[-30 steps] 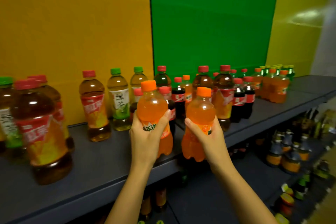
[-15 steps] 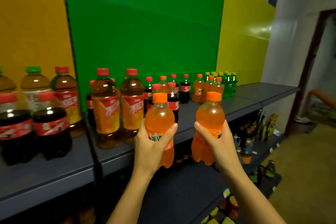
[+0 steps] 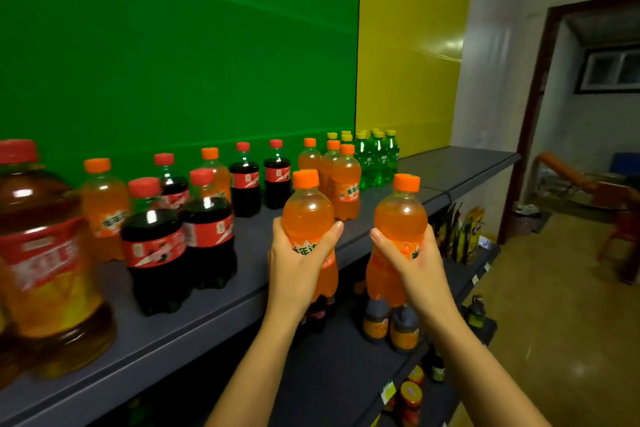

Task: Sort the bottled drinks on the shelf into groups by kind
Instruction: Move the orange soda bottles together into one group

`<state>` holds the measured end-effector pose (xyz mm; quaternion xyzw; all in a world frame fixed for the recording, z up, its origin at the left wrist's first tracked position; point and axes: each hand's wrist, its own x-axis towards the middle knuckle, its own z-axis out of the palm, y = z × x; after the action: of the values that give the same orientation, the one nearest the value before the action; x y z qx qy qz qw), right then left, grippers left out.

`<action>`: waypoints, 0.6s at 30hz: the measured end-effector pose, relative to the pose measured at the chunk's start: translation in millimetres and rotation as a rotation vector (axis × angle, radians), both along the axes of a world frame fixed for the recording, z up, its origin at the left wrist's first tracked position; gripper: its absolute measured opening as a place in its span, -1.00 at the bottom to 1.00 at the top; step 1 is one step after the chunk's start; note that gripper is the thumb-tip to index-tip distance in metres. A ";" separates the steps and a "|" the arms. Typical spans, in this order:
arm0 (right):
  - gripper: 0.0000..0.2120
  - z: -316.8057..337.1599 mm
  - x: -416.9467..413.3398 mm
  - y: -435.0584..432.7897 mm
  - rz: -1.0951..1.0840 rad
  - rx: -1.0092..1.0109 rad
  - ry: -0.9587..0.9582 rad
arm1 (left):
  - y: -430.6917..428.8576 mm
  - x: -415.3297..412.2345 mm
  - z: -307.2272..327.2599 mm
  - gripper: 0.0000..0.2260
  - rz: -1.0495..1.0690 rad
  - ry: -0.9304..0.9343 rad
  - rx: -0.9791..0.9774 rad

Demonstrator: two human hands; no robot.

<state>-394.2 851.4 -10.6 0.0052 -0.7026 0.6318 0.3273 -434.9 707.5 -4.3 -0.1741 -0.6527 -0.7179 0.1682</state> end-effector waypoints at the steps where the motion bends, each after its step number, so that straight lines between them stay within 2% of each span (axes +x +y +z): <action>1: -0.47 0.8 -11.9 9.2 -0.014 0.002 0.003 | 9.6 -13.9 0.9 -0.66 0.006 -0.003 -0.003; 5: -0.42 5.7 -61.3 45.1 -0.046 0.029 0.011 | 44.3 -65.4 6.5 -0.66 0.024 0.001 -0.026; 9: -0.52 9.5 -108.4 74.2 -0.053 0.060 0.013 | 67.7 -102.8 10.6 -0.62 0.059 0.005 -0.021; 11: -0.56 9.9 -131.5 86.2 -0.054 0.080 0.009 | 74.6 -117.0 10.4 -0.63 0.081 0.001 -0.014; 18: -0.52 3.4 -213.2 111.7 0.034 0.122 0.021 | 98.5 -146.8 12.6 -0.64 0.189 0.007 -0.001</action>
<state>-607.4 963.2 -7.3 0.0436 -0.7362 0.5931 0.3230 -581.7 806.1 8.3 -0.1142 -0.6660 -0.6978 0.2375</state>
